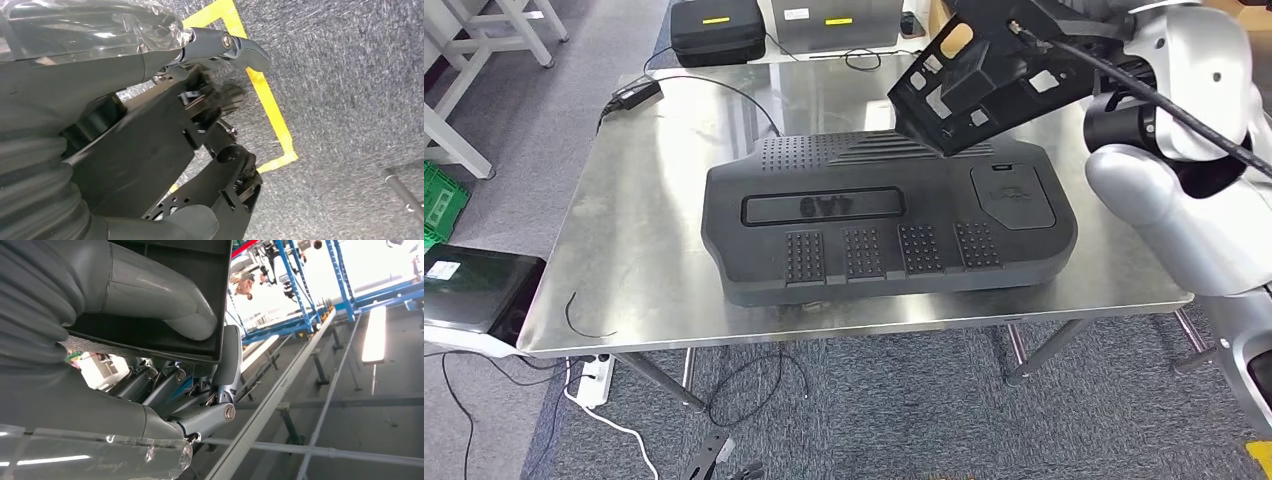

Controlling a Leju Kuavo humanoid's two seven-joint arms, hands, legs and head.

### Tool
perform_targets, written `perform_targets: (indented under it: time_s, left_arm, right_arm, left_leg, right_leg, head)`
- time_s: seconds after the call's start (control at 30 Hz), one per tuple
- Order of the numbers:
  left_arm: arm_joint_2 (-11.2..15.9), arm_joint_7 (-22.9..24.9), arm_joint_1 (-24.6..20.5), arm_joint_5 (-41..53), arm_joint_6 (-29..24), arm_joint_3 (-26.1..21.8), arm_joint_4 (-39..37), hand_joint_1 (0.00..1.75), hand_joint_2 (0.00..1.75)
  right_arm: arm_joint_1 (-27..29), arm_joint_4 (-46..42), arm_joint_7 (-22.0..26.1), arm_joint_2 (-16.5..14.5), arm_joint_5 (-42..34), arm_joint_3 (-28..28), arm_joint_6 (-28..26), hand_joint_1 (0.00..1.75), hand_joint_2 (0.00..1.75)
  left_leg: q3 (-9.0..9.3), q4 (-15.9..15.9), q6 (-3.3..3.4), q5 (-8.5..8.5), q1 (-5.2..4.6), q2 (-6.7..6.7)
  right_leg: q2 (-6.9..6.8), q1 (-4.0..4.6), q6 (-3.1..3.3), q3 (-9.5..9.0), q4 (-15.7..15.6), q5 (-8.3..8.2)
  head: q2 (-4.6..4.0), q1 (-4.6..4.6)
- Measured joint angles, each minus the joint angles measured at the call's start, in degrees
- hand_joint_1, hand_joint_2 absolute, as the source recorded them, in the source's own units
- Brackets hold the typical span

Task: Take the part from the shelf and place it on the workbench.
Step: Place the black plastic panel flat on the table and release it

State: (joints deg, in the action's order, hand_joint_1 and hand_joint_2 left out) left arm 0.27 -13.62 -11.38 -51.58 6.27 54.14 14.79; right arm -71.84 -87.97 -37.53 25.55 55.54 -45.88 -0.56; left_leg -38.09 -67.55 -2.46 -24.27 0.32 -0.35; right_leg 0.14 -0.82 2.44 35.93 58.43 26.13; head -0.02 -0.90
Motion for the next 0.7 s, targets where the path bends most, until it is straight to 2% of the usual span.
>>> perform_targets:
  time_s: [0.03, 0.07, 0.1, 0.13, 0.2, 0.23, 0.27, 0.33, 0.4, 0.57, 0.7]
  left_arm:
    - [0.0, 0.0, 0.1, 0.0, 0.0, 0.0, 0.0, 0.00, 1.75]
    - [0.0, 0.0, 0.1, 0.0, 0.0, 0.0, 0.0, 0.00, 1.75]
    - [0.0, 0.0, 0.1, 0.0, 0.0, 0.0, 0.0, 0.00, 1.75]
    - [0.0, 0.0, 0.1, 0.1, 0.0, 0.0, 0.0, 0.00, 1.75]
    - [0.0, 0.0, 0.1, 0.3, 0.0, 0.0, 0.0, 0.00, 1.75]
    - [0.0, 0.0, 0.1, 0.3, 0.0, 0.0, 0.0, 0.00, 1.75]
    - [0.1, 0.1, 0.1, 0.4, 0.0, 0.0, 0.0, 0.00, 1.75]
    - [0.1, 0.3, 0.0, 0.5, 0.0, 0.0, -0.1, 0.00, 1.75]
    - [0.1, 0.2, -0.1, 0.8, 0.1, 0.0, -0.1, 0.00, 1.75]
    - [0.1, -0.6, -0.4, 2.0, 0.9, 0.0, -0.1, 0.00, 1.75]
    - [0.1, -0.8, -0.6, 2.3, 1.3, 0.0, -0.1, 0.00, 1.75]
  right_arm:
    - [0.0, 0.1, 0.0, -0.1, 0.0, -0.1, 0.0, 1.75, 1.75]
    - [0.0, 0.1, 0.0, -0.2, 0.0, -0.2, 0.0, 1.75, 1.75]
    - [0.0, 0.2, 0.0, -0.3, 0.0, -0.3, 0.0, 1.75, 1.75]
    - [0.0, 0.3, 0.0, -0.4, -0.1, -0.5, 0.0, 1.75, 1.75]
    - [0.0, 0.4, 0.0, -0.4, -0.1, -0.7, -0.1, 1.75, 1.75]
    - [0.0, 0.4, 0.0, -0.4, -0.1, -0.7, -0.1, 1.75, 1.75]
    - [0.1, 0.5, 0.0, -0.4, -0.1, -0.8, -0.2, 1.75, 1.75]
    - [0.1, 0.6, -0.1, -0.4, -0.2, -0.8, -0.4, 1.75, 1.75]
    - [0.2, 0.6, -0.1, -0.5, -0.2, -0.8, -0.8, 1.75, 1.75]
    - [0.1, 1.3, 0.6, -1.4, -0.3, -1.2, -2.7, 1.75, 1.75]
    - [0.1, 2.9, 1.5, -2.8, -0.2, -2.0, -4.2, 1.75, 1.75]
  left_leg:
    - [-2.11, -3.9, -0.14, -1.49, 0.12, 0.00]
    - [-3.90, -6.9, -0.26, -2.22, 0.22, 0.00]
    - [-4.86, -8.0, -0.32, -1.85, 0.30, 0.00]
    - [-4.77, -6.9, -0.31, -0.38, 0.36, 0.01]
    - [-2.10, 0.3, 0.00, 4.36, 0.41, -0.03]
    - [-0.62, 4.0, 0.26, 6.04, 0.34, -0.04]
    - [0.43, 6.7, 0.50, 6.99, 0.31, -0.03]
    - [1.08, 8.5, 0.64, 7.02, 0.20, -0.06]
    - [1.07, 8.6, 0.60, 6.97, 0.09, -0.26]
    - [1.07, 8.6, 1.05, 6.84, -0.01, -0.49]
    - [1.07, 8.6, 1.20, 6.82, -0.05, -0.48]
  right_leg:
    - [0.01, 0.04, 0.19, -0.12, 0.0, 0.14]
    - [0.06, 0.06, 0.28, -0.25, 0.1, 0.28]
    - [0.14, 0.07, 0.30, -0.42, 0.1, 0.45]
    - [0.24, 0.07, 0.23, -0.64, 0.1, 0.63]
    - [0.40, 0.06, -0.06, -1.18, 0.2, 1.10]
    - [0.50, 0.16, -0.30, -1.34, 0.4, 1.34]
    - [0.59, 0.27, -0.53, -1.35, 0.5, 1.54]
    - [0.74, 0.47, -0.62, -1.20, 0.6, 1.83]
    - [0.61, 0.40, -0.51, -1.26, 0.5, 1.91]
    - [0.39, 0.33, -0.83, -1.67, -0.1, 1.75]
    - [0.36, 0.29, -1.20, -1.76, -0.3, 1.73]
  head:
    - [0.00, 0.34]
    - [0.00, 0.62]
    - [0.00, 0.86]
    - [0.00, 1.10]
    - [0.00, 1.51]
    - [0.00, 1.67]
    - [0.00, 1.71]
    - [0.00, 1.45]
    - [0.00, 1.05]
    - [0.00, 0.37]
    - [0.00, 0.17]
